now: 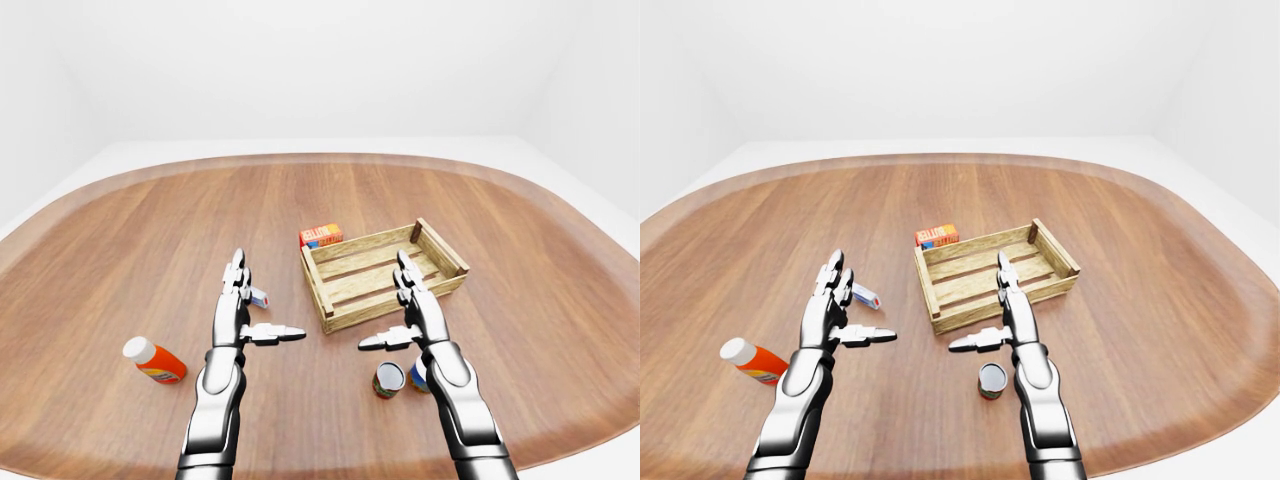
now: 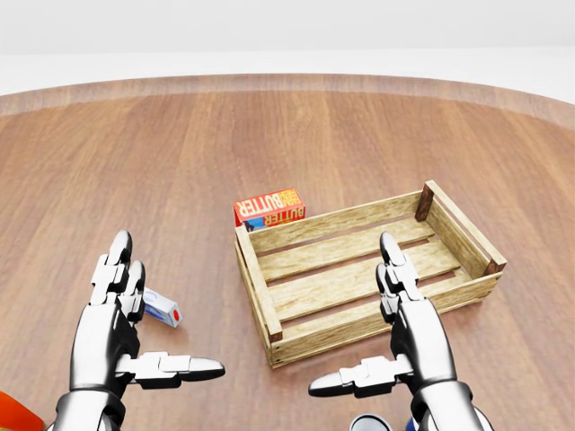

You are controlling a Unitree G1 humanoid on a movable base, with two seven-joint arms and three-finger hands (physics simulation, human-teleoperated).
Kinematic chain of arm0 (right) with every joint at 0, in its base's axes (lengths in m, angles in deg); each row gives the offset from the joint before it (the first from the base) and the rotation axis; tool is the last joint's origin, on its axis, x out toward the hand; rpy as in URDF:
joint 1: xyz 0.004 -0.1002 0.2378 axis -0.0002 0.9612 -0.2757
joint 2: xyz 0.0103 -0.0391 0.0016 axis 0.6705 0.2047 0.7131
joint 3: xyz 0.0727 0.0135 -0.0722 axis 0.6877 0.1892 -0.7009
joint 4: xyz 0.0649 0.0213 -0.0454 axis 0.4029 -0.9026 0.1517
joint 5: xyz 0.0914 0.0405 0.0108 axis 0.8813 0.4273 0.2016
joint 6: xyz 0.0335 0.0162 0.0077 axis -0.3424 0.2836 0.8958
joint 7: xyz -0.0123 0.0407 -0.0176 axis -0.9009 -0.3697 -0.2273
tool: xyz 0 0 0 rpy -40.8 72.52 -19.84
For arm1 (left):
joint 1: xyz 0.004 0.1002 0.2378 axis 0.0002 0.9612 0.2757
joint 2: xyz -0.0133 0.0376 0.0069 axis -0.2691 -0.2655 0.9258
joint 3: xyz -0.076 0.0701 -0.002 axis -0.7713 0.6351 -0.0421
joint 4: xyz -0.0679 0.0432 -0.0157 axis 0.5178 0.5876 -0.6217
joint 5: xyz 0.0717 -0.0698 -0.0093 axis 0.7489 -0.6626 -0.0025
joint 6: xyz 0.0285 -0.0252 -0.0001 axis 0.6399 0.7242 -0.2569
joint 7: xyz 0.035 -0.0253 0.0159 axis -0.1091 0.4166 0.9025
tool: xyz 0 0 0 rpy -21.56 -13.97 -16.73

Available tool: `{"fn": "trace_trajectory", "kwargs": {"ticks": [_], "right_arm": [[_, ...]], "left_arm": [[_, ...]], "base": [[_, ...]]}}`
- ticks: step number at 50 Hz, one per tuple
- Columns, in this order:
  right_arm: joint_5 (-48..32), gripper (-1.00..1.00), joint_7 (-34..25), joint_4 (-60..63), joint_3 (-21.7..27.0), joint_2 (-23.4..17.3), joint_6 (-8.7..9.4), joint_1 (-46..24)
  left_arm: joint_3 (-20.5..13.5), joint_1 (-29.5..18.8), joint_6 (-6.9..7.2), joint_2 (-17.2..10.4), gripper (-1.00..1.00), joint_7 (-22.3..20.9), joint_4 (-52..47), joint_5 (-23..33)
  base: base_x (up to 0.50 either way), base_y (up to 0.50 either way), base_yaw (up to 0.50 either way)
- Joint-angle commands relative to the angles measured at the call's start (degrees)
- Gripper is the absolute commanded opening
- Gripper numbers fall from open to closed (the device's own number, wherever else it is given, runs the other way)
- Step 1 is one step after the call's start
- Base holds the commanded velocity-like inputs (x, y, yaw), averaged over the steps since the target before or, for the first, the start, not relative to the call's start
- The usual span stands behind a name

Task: Pick up the tomato sauce, and put it in the wooden tray.

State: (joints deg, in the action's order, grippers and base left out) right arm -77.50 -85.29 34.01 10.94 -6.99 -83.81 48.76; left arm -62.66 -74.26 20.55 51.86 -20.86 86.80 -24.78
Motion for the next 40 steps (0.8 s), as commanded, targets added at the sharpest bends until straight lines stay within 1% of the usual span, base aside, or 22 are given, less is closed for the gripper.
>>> {"fn": "trace_trajectory", "kwargs": {"ticks": [1,7,8,10,11,12,13,15,17,18,19,20,21,22,23,24,25,30,33,35,40], "right_arm": [[-0.11,1.0,-0.26,-0.1,-0.04,0.01,0.19,0.2],[-0.35,1.0,-0.22,-0.2,-0.11,-0.02,0.32,0.21],[-0.55,1.0,-0.07,-0.24,-0.12,-0.02,0.11,0.24],[0.17,1.0,0.15,0.39,0.22,0.23,-3.2,0.98],[2.43,1.0,-1.03,1.76,0.52,0.44,-3.45,1.91],[2.97,1.0,-0.68,2.37,0.74,0.53,-2.85,2.33],[2.82,1.0,-1.03,2.63,0.61,0.12,-1.87,2.27],[3.76,1.0,-1.8,4.22,0.77,0.0,-1.09,2.8],[1.99,1.0,-1.57,6.29,0.6,-0.49,-2.08,3.65],[1.61,1.0,-1.53,6.9,0.68,-0.49,-1.78,3.79],[1.79,1.0,-1.9,9.4,0.93,-0.63,0.08,4.25],[1.78,1.0,-2.19,10.71,1.14,-0.71,0.89,4.45],[0.46,1.0,-2.05,11.88,1.12,-1.03,2.28,4.57],[-1.01,1.0,-1.63,12.07,1.09,-1.11,2.03,4.62],[-2.53,1.0,-1.85,12.86,0.82,-1.38,2.6,4.63],[-3.3,1.0,-1.97,13.75,0.85,-1.35,2.6,4.62],[-5.84,1.0,-2.31,15.58,0.25,-1.92,2.6,5.04],[-13.51,1.0,-6.76,20.6,-1.39,-2.64,2.6,5.95],[-21.5,1.0,-7.02,21.1,-2.19,-3.58,2.6,5.7],[-27.31,1.0,-7.34,21.25,-2.13,-4.21,2.6,5.28],[-34.17,1.0,-10.73,23.11,-1.31,-4.01,2.6,5.21]], "left_arm": [[0.0,0.09,0.1,0.01,1.0,0.03,-0.02,0.01],[-0.02,0.07,0.06,-0.01,1.0,0.01,0.02,-0.02],[-0.03,0.06,0.06,-0.01,1.0,0.01,0.03,-0.04],[-0.03,0.03,0.03,-0.02,1.0,0.01,0.08,-0.01],[-0.03,0.01,0.0,-0.03,1.0,0.01,0.13,0.0],[-0.04,-0.01,-0.01,-0.04,1.0,0.01,0.16,0.01],[-0.05,-0.02,-0.06,-0.05,1.0,0.02,0.21,0.04],[-0.05,-0.02,-0.1,-0.06,1.0,0.03,0.25,0.09],[-0.06,-0.04,-0.12,-0.07,1.0,0.04,0.29,0.15],[-0.07,-0.06,-0.11,-0.07,1.0,0.04,0.31,0.15],[-0.12,-0.1,-0.04,-0.08,1.0,0.04,0.33,0.09],[-0.13,-0.1,-0.04,-0.08,1.0,0.03,0.32,0.08],[-0.12,-0.09,-0.04,-0.09,1.0,0.03,0.32,0.1],[-0.12,-0.08,-0.02,-0.09,1.0,0.02,0.3,0.1],[-0.12,-0.07,-0.03,-0.09,1.0,0.03,0.3,0.12],[-0.12,-0.05,-0.06,-0.1,1.0,0.02,0.28,0.14],[-0.14,-0.06,-0.03,-0.1,1.0,0.01,0.28,0.13],[-0.16,-0.05,0.03,-0.11,1.0,-0.02,0.22,0.11],[-0.16,-0.04,0.03,-0.11,1.0,-0.03,0.2,0.12],[-0.18,-0.07,0.04,-0.11,1.0,-0.02,0.23,0.12],[-0.17,-0.05,-0.04,-0.12,1.0,-0.02,0.29,0.16]], "base": [[0.5,0.0,0.0],[0.5,0.0,0.0],[0.5,0.0,0.0],[0.5,0.0,0.0],[0.0,0.0,0.0],[0.0,0.0,0.0],[0.0,0.0,0.0],[0.0,0.0,0.0],[0.0,0.0,0.0],[0.0,0.0,0.0],[0.0,0.0,0.0],[0.0,0.0,0.0],[0.0,0.0,0.0],[0.0,0.0,0.0],[0.0,0.0,0.0],[0.0,0.0,0.0],[0.0,0.0,0.0],[0.0,0.0,0.0],[0.0,0.0,0.0],[0.0,0.0,0.0],[0.0,0.0,0.0]]}}
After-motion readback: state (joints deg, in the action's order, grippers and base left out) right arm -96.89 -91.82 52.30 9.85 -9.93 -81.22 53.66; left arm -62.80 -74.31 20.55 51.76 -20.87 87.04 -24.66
